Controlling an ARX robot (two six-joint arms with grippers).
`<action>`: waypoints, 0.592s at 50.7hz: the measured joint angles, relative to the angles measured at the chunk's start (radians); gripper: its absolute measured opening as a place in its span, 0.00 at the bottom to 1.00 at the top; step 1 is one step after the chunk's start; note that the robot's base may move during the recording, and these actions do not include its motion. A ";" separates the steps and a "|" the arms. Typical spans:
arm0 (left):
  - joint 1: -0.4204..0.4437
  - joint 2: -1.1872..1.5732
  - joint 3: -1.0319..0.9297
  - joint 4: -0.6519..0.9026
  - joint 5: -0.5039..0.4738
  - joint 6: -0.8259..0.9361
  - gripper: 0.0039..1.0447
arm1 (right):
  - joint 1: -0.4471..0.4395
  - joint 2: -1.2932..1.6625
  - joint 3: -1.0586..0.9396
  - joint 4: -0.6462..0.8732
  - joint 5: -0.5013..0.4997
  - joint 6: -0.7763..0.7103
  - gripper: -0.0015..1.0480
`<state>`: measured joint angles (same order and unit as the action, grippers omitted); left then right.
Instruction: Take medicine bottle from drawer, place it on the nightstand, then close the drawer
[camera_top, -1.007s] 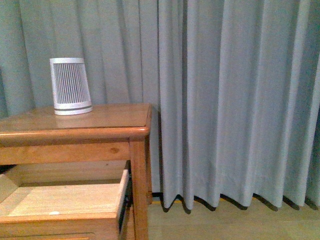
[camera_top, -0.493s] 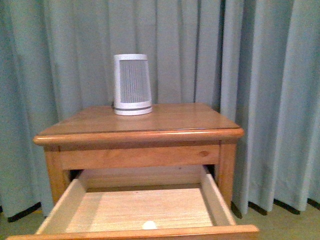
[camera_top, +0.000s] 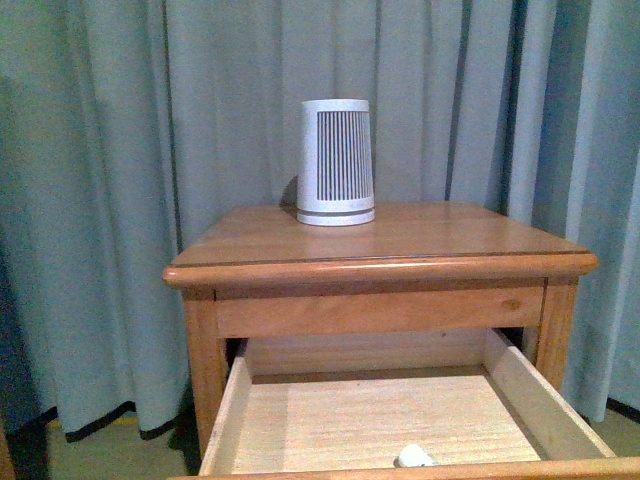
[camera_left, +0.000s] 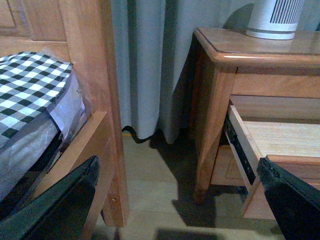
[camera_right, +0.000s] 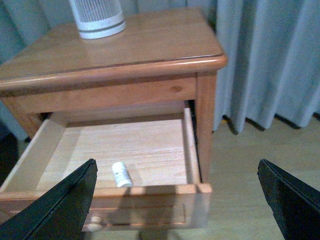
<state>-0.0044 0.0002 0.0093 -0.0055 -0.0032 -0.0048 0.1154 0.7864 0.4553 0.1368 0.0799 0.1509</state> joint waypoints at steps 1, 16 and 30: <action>0.000 0.000 0.000 0.000 0.000 0.000 0.94 | 0.004 0.059 0.045 -0.013 -0.016 0.008 0.93; 0.000 0.000 0.000 0.000 0.001 0.000 0.94 | 0.068 0.677 0.528 -0.184 -0.035 0.022 0.93; 0.000 0.000 0.000 0.000 0.001 0.000 0.94 | 0.123 0.985 0.678 -0.200 0.016 0.041 0.93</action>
<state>-0.0044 0.0002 0.0093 -0.0055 -0.0025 -0.0044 0.2382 1.7718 1.1332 -0.0635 0.0956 0.1921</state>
